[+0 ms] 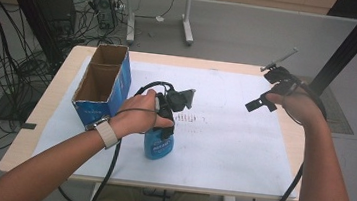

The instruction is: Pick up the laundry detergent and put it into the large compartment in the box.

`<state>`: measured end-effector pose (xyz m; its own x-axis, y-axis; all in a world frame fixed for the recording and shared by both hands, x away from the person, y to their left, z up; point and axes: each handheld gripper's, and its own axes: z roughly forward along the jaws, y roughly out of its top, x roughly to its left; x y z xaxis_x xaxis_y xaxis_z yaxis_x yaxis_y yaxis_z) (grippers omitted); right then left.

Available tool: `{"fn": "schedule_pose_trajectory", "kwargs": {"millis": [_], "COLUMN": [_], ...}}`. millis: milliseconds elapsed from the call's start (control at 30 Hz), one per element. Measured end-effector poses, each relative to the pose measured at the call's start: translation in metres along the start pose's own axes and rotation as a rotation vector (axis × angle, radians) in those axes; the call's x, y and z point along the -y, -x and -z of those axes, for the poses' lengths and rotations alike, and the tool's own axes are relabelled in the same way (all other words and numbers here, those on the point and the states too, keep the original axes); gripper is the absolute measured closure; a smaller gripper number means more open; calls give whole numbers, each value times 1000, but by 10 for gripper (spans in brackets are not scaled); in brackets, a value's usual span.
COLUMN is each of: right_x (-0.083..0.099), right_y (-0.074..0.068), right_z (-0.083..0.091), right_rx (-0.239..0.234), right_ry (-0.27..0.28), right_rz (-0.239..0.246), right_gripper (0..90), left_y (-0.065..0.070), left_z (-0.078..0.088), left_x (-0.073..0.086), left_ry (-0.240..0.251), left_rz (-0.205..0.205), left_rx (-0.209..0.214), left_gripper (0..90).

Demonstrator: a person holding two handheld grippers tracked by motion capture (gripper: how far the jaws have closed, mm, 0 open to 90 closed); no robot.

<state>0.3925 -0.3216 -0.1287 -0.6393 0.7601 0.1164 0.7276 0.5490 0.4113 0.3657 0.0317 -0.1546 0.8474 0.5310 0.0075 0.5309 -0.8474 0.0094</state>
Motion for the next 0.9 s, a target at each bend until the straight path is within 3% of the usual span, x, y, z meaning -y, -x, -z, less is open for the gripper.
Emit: {"fn": "schedule_pose_trajectory", "kwargs": {"millis": [900], "right_x": [0], "right_y": [-1], "right_z": [1], "right_rx": [4], "right_ry": [2], "right_rz": [-2], "right_gripper": [82], "left_y": [0], "left_z": [0], "left_x": [0], "left_ry": [1], "left_rz": [0], "left_rx": [-2], "left_gripper": [386]}}
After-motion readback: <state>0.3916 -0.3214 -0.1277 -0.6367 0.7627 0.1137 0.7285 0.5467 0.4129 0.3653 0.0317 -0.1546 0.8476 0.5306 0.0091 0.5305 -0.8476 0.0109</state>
